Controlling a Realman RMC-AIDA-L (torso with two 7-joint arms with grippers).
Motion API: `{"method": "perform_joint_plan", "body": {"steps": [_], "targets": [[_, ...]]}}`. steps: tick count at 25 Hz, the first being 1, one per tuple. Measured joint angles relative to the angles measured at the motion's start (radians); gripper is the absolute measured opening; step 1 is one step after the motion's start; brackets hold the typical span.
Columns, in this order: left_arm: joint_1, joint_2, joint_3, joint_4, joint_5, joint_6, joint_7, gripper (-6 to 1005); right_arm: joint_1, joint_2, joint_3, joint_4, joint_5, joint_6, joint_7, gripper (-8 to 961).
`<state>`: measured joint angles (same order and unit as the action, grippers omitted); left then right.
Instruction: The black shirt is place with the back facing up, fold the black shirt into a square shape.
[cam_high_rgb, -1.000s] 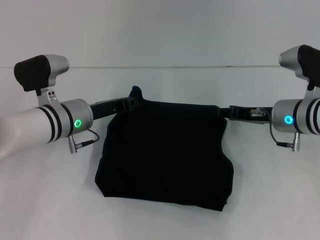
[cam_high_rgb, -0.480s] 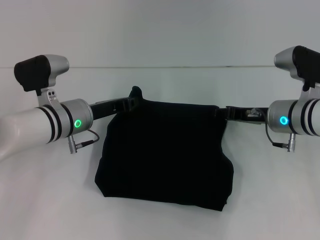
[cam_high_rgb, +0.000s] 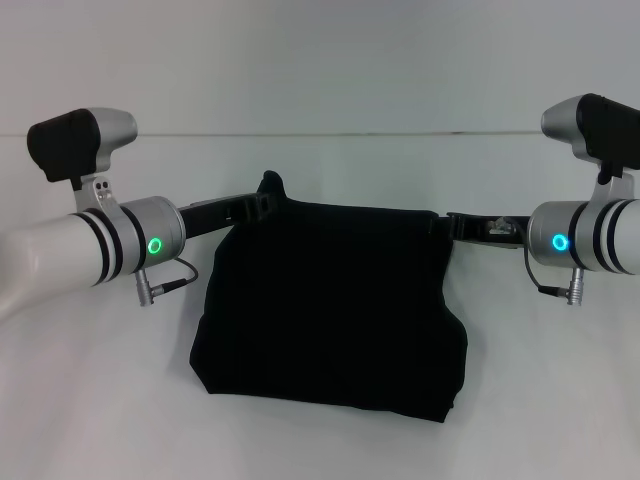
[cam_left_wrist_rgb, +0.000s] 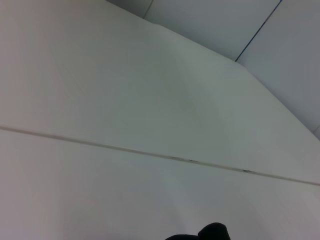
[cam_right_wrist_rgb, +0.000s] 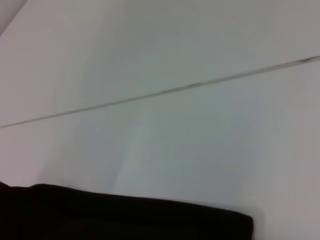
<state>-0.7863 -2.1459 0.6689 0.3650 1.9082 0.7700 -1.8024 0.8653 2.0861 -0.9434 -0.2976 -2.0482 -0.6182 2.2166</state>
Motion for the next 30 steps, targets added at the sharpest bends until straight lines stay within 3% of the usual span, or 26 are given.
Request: {"method": "perform_joint_plan", "body": {"steps": [4,9,20,23,28,30], "targets": [[0.0,0.001,0.0,0.0,0.0,0.0,0.0,73,0.003,0.0,0.0,0.0,0.004,-0.007,0.0,443],[-0.001,0.001,-0.003,0.0,-0.001,0.0,0.0,73,0.013,0.0,0.0,0.004,0.003,-0.009,0.004,264],[-0.001,0.002,-0.005,0.001,-0.002,0.0,-0.001,73,0.006,-0.003,0.002,-0.003,0.002,-0.007,0.0,230],[-0.001,0.003,-0.003,0.0,-0.002,0.0,-0.001,73,0.008,-0.002,0.002,0.001,0.0,-0.003,0.0,429],[-0.001,0.003,-0.002,0.002,-0.001,0.0,-0.002,74,0.005,0.0,0.001,0.002,-0.001,-0.002,0.005,572],[-0.001,0.003,-0.002,0.003,-0.002,0.0,-0.002,74,0.003,0.0,0.0,0.002,-0.001,-0.002,0.007,568]]}}
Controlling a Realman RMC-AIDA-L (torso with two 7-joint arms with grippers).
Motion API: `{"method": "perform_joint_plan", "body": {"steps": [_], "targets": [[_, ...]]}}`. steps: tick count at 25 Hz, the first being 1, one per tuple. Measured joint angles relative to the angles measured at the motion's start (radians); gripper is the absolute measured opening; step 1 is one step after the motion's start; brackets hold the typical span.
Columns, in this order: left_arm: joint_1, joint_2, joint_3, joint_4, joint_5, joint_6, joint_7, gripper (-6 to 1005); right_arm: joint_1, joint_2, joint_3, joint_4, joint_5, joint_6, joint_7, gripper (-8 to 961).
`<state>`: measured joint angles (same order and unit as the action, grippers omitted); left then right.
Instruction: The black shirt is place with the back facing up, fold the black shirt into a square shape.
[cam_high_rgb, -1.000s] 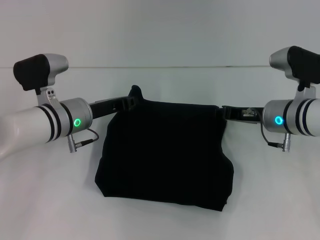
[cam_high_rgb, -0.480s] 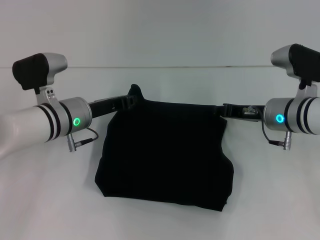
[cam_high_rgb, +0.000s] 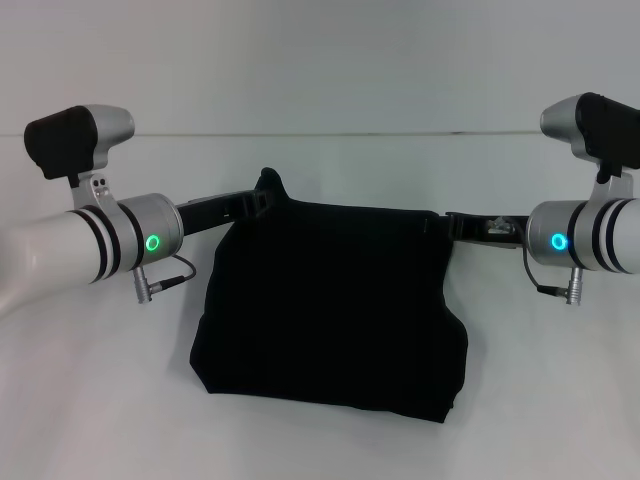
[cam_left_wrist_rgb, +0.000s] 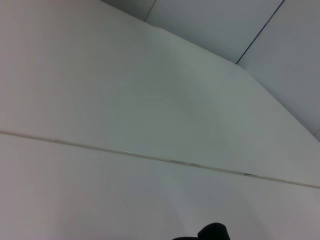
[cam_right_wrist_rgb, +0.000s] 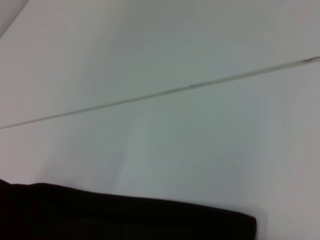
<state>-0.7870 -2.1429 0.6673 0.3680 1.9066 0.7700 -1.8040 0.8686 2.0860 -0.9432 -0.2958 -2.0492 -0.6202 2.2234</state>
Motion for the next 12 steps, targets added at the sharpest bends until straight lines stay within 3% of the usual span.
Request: {"method": "perform_joint_plan", "body": {"steps": [12], "targets": [[0.0,0.0,0.0,-0.001,-0.001,0.0,0.0,74,0.0,0.0,0.0,0.001,0.0,-0.001,0.001,561]]}}
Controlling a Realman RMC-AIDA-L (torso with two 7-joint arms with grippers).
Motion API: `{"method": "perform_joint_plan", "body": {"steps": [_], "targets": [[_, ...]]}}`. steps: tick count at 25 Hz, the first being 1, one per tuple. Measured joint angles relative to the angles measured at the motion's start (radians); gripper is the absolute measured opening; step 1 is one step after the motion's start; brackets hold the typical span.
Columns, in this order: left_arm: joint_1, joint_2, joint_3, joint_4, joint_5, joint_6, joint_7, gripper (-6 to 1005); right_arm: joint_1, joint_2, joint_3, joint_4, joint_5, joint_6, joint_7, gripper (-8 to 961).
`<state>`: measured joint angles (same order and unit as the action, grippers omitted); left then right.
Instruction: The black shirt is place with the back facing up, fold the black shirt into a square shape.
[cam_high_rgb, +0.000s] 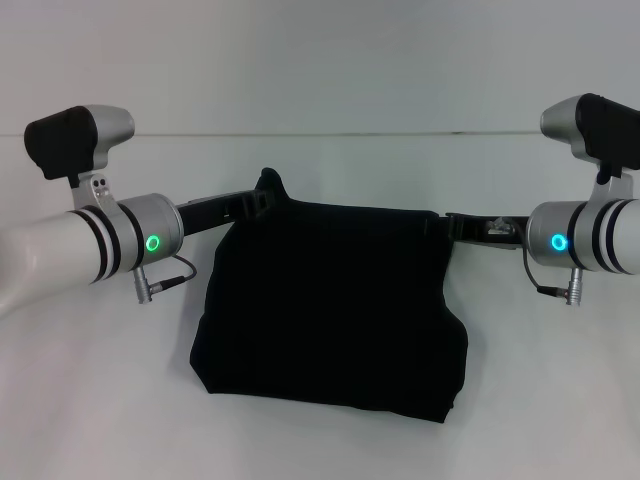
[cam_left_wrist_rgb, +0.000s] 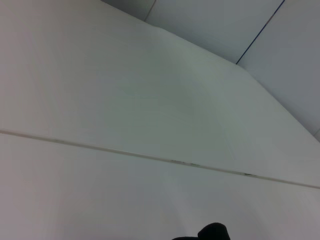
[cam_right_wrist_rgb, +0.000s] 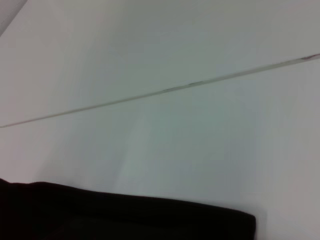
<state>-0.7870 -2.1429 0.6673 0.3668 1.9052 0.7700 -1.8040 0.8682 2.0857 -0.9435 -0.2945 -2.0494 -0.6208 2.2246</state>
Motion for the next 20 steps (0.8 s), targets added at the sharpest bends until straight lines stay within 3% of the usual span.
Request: {"method": "perform_joint_plan", "body": {"steps": [10,20], "targets": [[0.0,0.0,-0.001,0.001,0.0,0.0,0.0,75,0.0,-0.001,0.0,0.0,0.0,-0.01,0.002,550],[0.0,0.0,-0.002,0.001,0.0,0.0,0.0,75,0.006,-0.002,0.001,0.0,0.0,-0.051,0.006,191]]}}
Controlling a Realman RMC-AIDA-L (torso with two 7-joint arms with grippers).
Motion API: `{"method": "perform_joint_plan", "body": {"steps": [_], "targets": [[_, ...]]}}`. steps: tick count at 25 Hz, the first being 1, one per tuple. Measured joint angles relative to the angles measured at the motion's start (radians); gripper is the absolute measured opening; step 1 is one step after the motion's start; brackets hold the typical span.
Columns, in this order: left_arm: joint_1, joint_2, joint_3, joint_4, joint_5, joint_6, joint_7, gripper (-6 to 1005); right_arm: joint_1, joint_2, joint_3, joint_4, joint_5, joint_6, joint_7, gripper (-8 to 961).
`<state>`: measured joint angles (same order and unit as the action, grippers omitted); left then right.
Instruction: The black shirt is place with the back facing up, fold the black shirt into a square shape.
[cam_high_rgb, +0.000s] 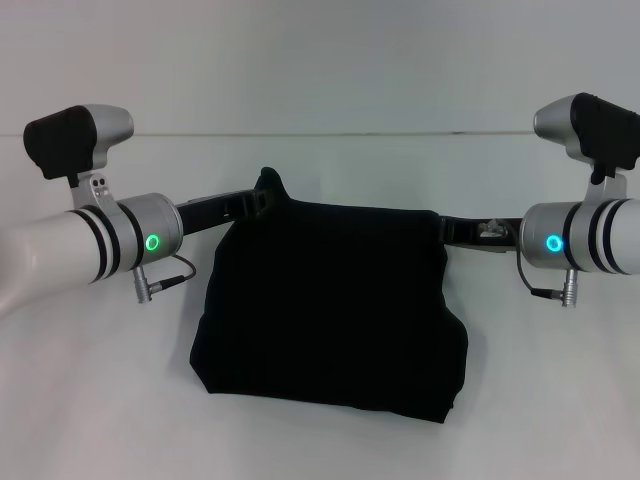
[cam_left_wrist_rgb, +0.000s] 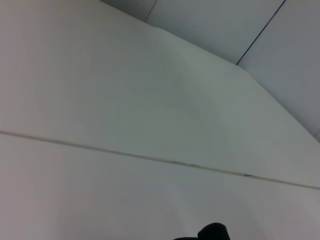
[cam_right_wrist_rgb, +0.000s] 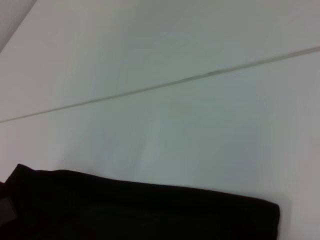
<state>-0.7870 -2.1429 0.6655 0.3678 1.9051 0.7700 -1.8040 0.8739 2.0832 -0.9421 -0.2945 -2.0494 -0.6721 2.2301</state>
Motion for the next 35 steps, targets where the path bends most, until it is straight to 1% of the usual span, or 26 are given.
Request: {"method": "perform_joint_plan", "body": {"steps": [1,12,17,26,35], "targets": [[0.0,0.0,0.0,0.0,0.0,0.0,0.0,75,0.0,0.0,0.0,0.0,0.0,0.0,0.0,150],[0.0,0.0,-0.004,0.0,0.0,0.0,0.0,76,0.001,-0.003,0.002,0.0,0.0,-0.003,0.003,127],[0.0,0.0,-0.004,0.0,0.0,0.0,0.0,76,0.0,-0.005,0.0,0.0,-0.001,-0.001,0.014,26],[0.0,0.0,-0.005,0.003,0.0,0.0,0.0,76,-0.004,-0.004,0.009,-0.03,0.005,-0.005,0.004,10],[0.008,0.002,-0.008,0.011,0.0,0.0,-0.01,77,0.008,-0.01,0.009,-0.057,0.006,0.001,0.005,9]]}}
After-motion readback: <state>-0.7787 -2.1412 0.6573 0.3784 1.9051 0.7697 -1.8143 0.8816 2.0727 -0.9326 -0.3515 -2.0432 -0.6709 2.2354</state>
